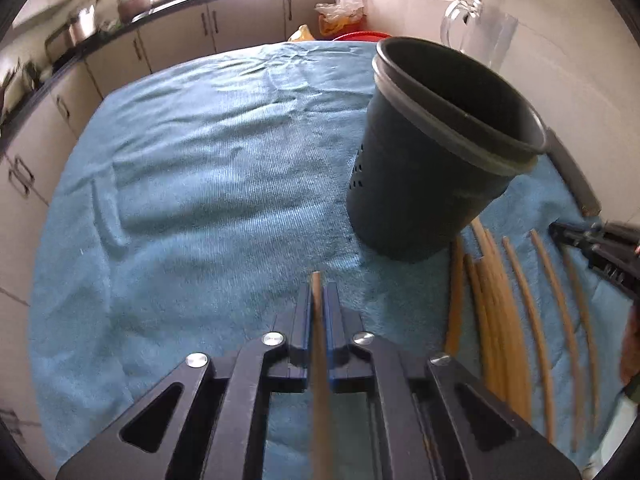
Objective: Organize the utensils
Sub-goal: 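Close the right gripper on the wooden chopstick, then lift the chopstick with the right gripper and drop it into the holder cup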
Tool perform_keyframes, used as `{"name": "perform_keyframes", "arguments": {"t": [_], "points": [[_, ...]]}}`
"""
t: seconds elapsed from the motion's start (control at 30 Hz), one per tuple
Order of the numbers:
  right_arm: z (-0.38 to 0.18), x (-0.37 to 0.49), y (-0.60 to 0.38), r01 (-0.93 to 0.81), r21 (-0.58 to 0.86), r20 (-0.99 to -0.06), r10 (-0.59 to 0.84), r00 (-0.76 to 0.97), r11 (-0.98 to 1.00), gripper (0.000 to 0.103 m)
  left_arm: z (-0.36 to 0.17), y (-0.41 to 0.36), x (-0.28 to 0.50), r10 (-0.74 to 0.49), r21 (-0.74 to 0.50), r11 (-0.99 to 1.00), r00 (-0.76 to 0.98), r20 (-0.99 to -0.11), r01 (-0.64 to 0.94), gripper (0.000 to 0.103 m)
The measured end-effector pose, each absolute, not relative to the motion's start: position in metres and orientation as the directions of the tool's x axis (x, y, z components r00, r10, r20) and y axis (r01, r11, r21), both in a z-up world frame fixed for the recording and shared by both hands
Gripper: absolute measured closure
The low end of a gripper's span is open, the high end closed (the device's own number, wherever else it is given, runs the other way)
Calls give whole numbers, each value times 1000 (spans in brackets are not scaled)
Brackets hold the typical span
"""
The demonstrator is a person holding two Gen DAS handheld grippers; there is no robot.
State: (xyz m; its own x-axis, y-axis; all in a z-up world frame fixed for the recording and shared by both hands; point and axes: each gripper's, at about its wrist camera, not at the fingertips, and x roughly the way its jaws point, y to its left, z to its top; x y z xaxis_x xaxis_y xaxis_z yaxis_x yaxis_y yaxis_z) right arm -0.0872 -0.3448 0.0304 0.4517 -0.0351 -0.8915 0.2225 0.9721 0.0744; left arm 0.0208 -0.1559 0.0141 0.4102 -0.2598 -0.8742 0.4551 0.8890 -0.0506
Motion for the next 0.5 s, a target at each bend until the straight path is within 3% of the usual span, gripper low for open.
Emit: {"name": "perform_keyframes", "arguments": {"t": [0.27,0.5], "points": [[80,-135,-336,206,156,-798,0,602,966,96,78,-123,-28,-315,-79,905,534,-784,418,98],[129,-187,-315,148,155,-690,-1,724,977,96,143,-99,-103,-388,-91,894,657,-646,439,98]]}}
